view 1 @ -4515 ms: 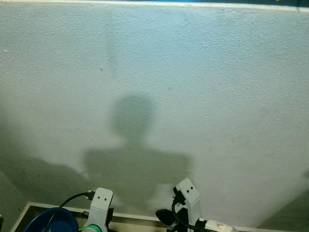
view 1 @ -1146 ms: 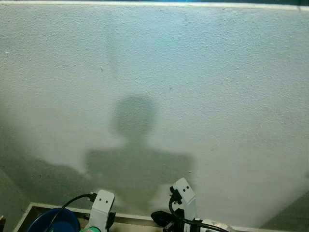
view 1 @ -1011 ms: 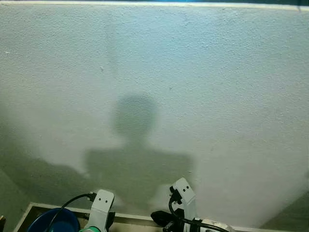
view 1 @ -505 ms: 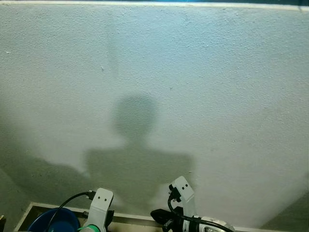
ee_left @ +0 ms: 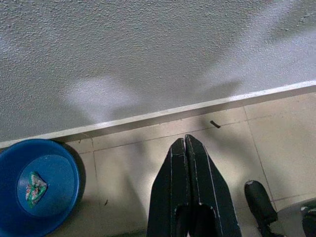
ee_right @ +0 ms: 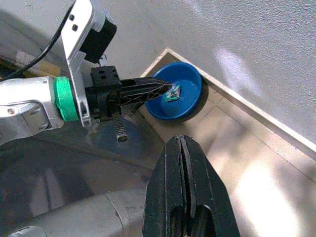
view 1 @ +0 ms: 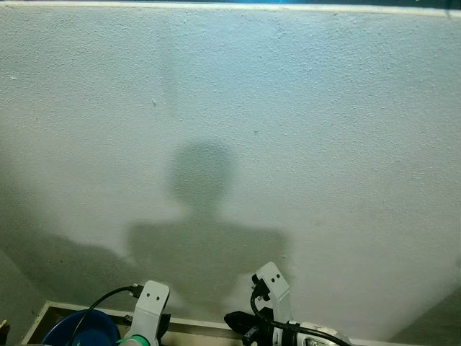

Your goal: Clothes washing

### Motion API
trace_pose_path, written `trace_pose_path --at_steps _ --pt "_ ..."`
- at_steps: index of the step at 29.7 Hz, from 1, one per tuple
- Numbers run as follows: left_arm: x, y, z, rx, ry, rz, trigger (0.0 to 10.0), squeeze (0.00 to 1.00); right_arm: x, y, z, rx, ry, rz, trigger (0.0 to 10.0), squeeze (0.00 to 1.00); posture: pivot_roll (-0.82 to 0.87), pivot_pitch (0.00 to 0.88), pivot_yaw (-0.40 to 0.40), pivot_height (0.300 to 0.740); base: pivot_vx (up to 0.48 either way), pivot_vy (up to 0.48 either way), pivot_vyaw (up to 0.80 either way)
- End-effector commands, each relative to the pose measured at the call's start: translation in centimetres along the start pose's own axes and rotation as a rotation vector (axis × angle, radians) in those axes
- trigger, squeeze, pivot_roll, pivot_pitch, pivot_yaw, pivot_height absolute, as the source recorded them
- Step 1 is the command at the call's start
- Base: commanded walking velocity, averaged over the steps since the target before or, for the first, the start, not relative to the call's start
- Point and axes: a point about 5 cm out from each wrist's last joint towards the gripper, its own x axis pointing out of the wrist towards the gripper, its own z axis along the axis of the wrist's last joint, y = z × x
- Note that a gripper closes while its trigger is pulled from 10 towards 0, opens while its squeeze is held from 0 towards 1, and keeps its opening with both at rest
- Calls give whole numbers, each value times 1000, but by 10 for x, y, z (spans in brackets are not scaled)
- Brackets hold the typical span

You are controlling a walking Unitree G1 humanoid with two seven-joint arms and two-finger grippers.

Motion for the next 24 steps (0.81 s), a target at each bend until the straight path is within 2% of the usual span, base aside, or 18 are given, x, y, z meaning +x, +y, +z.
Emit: trace_pose_path --at_steps 1,3,4,6,7,8,14,15,22,24 --pt "-3 -4 -15 0 50 -15 10000 0 1 0 -7 8 19 8 10000 0 -28 6 55 740 0 0 0" --pt "-3 -5 -16 4 53 -19 10000 0 1 -1 -8 8 19 7 10000 0 -28 6 55 740 0 0 0" --pt "-2 -7 -19 9 78 -21 10000 0 3 0 -4 -43 19 -2 10000 0 -40 21 69 740 0 0 0" --pt "-1 -9 -19 9 84 -30 10000 0 4 1 -3 -49 19 -5 10000 0 -41 17 73 740 0 0 0" --pt "-1 -17 -15 56 52 -82 10000 0 2 0 -3 -23 -9 -25 10000 0 -46 23 73 740 0 0 0" --pt "1 -19 -9 64 25 -92 10000 0 1 -1 -3 -12 -13 -20 10000 0 -46 42 72 740 0 0 0" --pt "7 -17 3 66 14 -68 10000 0 2 -4 2 -43 -1 -27 10000 0 -48 39 72 740 0 0 0" --pt "8 -18 4 67 16 -69 10000 0 1 -5 2 -50 3 -30 10000 0 -40 64 70 740 0 0 0" --pt "7 -15 2 43 21 -47 10000 0 1 -5 0 -32 -7 -22 10000 0 -25 84 66 740 0 0 0" --pt "6 -14 -1 32 22 -42 10000 0 0 -3 -2 -32 -4 -9 10000 0 -17 52 54 740 0 0 0"
